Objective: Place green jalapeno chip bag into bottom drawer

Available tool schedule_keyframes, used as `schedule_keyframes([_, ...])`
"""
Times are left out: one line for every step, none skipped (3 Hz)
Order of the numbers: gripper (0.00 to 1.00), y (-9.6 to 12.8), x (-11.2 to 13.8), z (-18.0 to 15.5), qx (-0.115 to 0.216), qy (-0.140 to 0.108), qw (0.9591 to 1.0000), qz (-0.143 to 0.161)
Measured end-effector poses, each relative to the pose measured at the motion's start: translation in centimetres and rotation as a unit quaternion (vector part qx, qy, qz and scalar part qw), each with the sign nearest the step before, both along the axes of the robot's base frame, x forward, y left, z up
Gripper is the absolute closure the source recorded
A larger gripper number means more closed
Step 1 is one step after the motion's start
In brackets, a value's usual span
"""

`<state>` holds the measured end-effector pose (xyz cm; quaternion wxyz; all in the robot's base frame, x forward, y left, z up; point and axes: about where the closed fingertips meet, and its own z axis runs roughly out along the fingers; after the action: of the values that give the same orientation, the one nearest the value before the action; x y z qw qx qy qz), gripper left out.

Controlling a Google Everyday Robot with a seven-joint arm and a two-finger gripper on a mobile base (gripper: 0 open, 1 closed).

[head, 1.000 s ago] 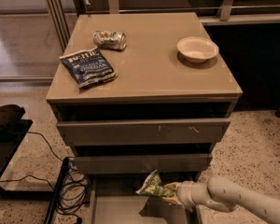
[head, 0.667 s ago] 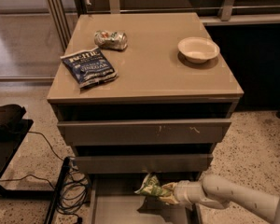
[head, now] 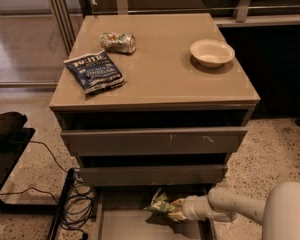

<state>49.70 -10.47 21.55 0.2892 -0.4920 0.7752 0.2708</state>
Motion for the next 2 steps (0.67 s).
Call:
schedule_keyframes([1.00,0.0,-0.1,-2.2,-0.001,0.008,0.9999,-0.007])
schedule_keyframes([1.00,0.7,-0.5,-4.3,0.009,0.007,0.9999,-0.005])
